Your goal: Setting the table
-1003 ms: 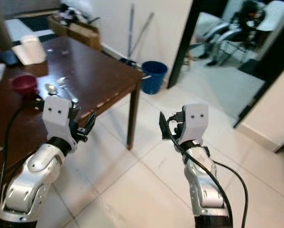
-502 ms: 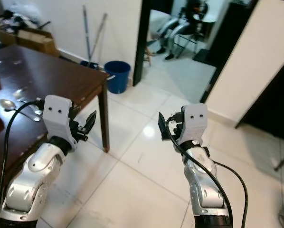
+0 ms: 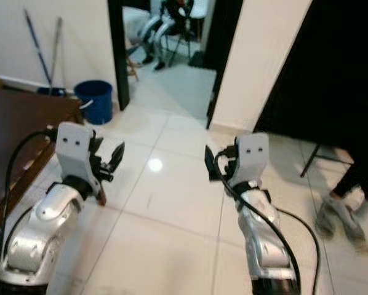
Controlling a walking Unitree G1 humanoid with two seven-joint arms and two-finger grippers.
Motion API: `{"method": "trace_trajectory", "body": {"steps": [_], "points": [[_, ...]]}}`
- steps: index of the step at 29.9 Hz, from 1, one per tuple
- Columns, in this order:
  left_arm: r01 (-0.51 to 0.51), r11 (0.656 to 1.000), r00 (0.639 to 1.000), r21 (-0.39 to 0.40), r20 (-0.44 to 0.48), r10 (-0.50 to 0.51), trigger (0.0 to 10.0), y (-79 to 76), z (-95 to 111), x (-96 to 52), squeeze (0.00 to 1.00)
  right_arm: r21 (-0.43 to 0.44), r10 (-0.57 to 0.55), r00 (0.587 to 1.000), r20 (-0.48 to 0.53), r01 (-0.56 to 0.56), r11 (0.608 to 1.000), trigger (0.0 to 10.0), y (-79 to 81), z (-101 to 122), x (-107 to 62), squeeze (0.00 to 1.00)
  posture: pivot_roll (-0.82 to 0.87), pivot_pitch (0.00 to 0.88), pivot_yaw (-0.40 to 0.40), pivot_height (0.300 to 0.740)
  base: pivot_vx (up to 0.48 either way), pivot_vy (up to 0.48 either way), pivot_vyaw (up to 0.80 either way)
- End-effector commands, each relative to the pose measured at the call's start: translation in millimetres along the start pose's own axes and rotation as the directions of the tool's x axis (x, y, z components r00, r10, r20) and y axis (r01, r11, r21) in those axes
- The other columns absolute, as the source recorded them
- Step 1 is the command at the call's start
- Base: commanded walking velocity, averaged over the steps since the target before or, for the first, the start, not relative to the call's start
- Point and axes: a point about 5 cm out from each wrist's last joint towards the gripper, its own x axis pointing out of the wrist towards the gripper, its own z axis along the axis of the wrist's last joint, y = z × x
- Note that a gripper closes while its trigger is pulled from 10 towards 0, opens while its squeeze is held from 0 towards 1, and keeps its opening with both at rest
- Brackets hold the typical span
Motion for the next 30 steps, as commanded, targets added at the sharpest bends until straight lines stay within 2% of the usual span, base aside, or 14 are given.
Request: {"method": "trace_trajectory", "body": {"steps": [1, 30], "points": [[-0.003, 1.000, 1.000, 0.009, -0.003, 0.003, 10.0, 0.3, -1.4, -1.7, 0.00, 0.002, -0.001, 1.000, -0.003, 0.001, 1.000, 10.0, -0.2, -0.8, -0.5, 0.00, -0.07, 0.000, 0.041, 0.740, 0.000, 0.000, -0.79], [-0.012, 1.000, 1.000, -0.018, -0.002, 0.012, 10.0, 0.6, -0.9, -0.2, 0.00, -0.002, 0.015, 1.000, -0.003, -0.015, 1.000, 10.0, 2.0, 0.4, 1.7, 0.00, -0.06, 0.000, 0.037, 0.740, 0.000, 0.000, -0.79]]}}
